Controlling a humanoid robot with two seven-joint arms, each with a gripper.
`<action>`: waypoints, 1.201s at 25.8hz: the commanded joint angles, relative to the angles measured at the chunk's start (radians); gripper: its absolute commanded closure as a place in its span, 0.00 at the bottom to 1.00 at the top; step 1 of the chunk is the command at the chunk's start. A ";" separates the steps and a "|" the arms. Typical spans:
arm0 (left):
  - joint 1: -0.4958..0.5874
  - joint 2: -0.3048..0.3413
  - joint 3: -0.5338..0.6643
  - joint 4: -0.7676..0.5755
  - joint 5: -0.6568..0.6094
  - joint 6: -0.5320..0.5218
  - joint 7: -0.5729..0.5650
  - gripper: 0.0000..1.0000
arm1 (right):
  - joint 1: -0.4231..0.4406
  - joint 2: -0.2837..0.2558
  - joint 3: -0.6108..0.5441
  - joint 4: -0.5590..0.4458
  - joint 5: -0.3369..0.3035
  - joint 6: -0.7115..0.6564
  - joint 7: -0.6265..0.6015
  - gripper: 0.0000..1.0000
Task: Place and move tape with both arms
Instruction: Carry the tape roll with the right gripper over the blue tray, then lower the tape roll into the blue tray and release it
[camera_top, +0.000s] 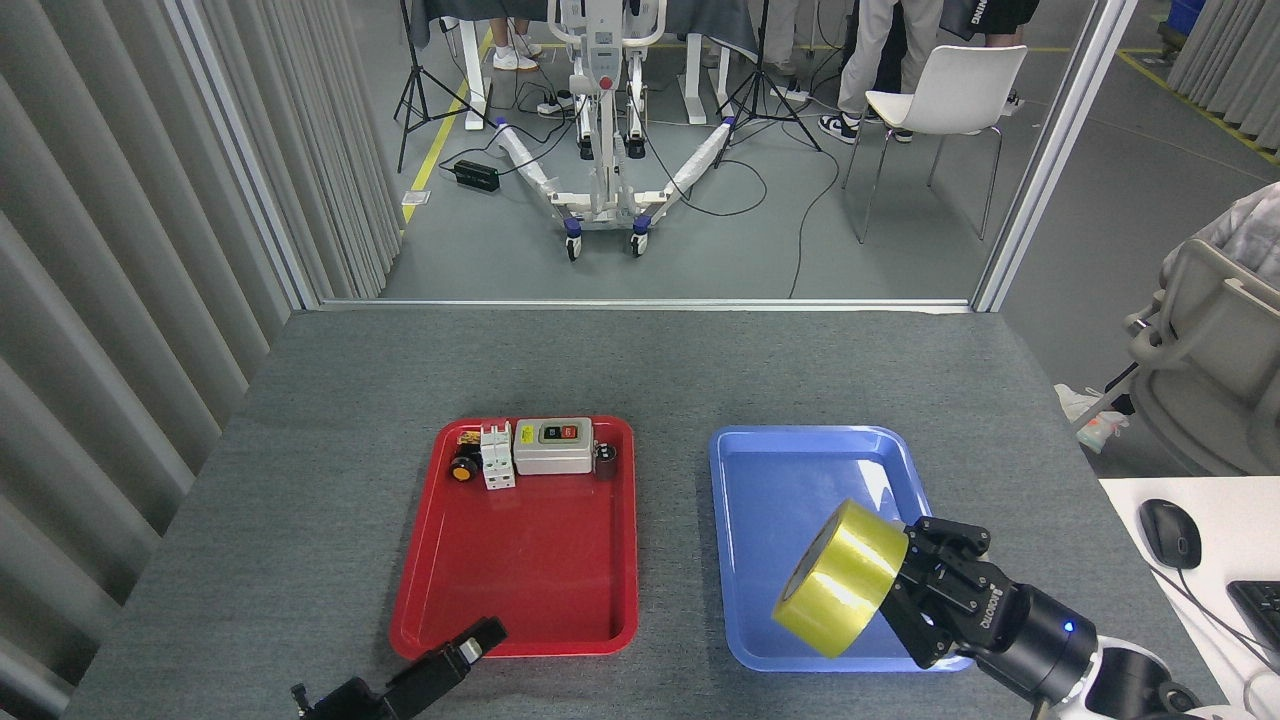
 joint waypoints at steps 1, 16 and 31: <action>-0.009 -0.042 0.142 -0.071 -0.382 0.000 0.262 0.01 | 0.034 0.050 -0.105 0.012 -0.158 0.109 0.210 0.86; 0.244 -0.067 -0.191 -0.443 -1.108 0.628 1.112 0.01 | -0.355 -0.002 0.228 0.245 -0.348 0.951 0.926 0.85; 0.141 -0.039 -0.370 -0.341 -1.165 0.707 1.270 0.01 | -0.723 0.205 0.506 0.869 -0.417 1.004 0.941 0.85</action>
